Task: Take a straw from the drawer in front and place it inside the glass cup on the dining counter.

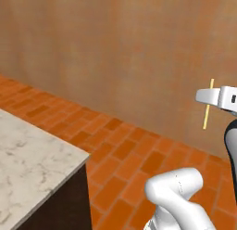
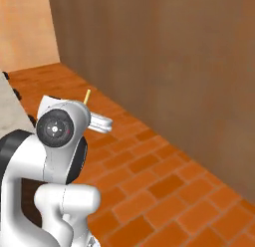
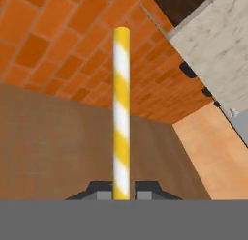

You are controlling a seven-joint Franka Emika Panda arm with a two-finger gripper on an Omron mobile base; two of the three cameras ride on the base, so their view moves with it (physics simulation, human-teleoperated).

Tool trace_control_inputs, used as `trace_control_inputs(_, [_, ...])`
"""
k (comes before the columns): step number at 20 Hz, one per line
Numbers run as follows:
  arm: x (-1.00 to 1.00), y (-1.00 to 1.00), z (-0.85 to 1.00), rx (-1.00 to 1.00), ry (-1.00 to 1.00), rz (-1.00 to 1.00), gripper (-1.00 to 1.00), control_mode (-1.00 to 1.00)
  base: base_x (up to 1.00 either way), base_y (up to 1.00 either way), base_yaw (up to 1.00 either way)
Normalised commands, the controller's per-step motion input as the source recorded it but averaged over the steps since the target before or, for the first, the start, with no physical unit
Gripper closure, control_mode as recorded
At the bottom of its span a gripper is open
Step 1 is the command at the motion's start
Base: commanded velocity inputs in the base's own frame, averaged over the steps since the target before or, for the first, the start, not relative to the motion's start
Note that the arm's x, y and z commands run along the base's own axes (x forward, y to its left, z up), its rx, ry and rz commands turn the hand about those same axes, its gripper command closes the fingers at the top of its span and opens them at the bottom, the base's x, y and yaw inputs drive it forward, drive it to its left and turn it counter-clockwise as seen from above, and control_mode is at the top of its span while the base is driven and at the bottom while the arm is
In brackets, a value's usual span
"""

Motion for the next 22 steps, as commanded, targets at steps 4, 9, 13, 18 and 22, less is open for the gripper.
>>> trace_control_inputs(4, [0.00,0.00,0.00,0.00,0.00,0.00,1.00,1.00,0.87,-0.62,0.47])
trace_control_inputs(9, [0.00,0.00,0.00,0.00,0.00,0.00,1.00,1.00,0.95,-0.58,0.46])
trace_control_inputs(13, [0.00,0.00,0.00,0.00,0.00,0.00,1.00,1.00,0.97,-0.63,0.43])
trace_control_inputs(18, [0.00,0.00,0.00,0.00,0.00,0.00,1.00,1.00,0.96,-0.64,0.42])
trace_control_inputs(22, [0.00,0.00,0.00,0.00,0.00,0.00,1.00,1.00,1.00,-0.50,0.48])
